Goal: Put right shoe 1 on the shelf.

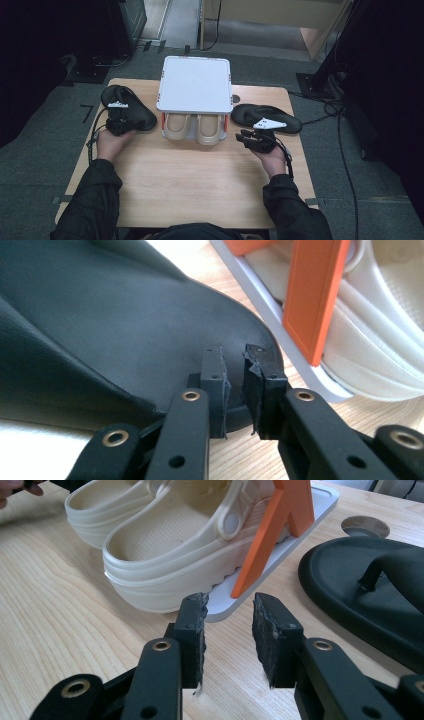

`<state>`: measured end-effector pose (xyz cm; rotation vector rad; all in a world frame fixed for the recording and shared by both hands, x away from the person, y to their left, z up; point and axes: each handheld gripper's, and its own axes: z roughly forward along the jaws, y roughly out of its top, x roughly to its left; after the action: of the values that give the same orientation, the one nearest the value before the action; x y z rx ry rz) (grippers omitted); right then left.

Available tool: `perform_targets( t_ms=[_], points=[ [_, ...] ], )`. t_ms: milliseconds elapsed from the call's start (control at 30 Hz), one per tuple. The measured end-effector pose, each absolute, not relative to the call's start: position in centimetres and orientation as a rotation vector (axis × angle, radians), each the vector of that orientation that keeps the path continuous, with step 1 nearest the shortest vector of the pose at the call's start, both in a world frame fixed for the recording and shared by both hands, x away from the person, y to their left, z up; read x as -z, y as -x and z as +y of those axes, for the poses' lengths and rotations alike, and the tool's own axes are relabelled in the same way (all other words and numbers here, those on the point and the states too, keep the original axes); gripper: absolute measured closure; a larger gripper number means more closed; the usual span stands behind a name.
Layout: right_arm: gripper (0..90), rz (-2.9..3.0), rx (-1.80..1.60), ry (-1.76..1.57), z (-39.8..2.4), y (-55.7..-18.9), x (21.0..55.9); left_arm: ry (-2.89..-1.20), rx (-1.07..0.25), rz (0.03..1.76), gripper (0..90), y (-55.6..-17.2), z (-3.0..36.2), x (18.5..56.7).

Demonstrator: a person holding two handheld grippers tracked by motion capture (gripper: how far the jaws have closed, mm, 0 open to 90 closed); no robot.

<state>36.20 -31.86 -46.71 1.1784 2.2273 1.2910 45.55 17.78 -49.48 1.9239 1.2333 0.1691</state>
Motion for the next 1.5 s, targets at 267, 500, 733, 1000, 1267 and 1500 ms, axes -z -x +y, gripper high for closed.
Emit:
perform_targets(
  t_ms=[267, 500, 733, 1000, 1267, 1500],
  points=[
    [66.1, 2.234, -1.287, -1.192, -31.8, -36.4, 46.8, -1.912, -0.169, 1.242, 81.8, -45.2, 18.0, 49.6],
    [65.3, 2.240, -1.301, -1.187, -31.6, -36.7, 46.6, -1.919, -0.160, 1.241, 83.2, -44.5, 18.7, 49.6],
    [65.2, 2.220, -1.325, -1.199, -31.5, -37.0, 46.7, -1.908, -0.149, 1.249, 83.3, -43.3, 19.2, 49.6],
    [65.2, 2.229, -1.339, -1.204, -31.4, -37.7, 46.5, -1.936, -0.137, 1.252, 83.5, -41.8, 20.1, 49.4],
    [64.9, 2.224, -1.351, -1.198, -31.2, -38.1, 46.4, -1.892, -0.061, 1.298, 78.6, -41.0, 21.1, 49.2],
    [64.6, 2.228, -1.346, -1.210, -31.2, -38.1, 46.5, -1.873, -0.107, 1.296, 71.2, -41.7, 22.0, 47.9]
  ],
)
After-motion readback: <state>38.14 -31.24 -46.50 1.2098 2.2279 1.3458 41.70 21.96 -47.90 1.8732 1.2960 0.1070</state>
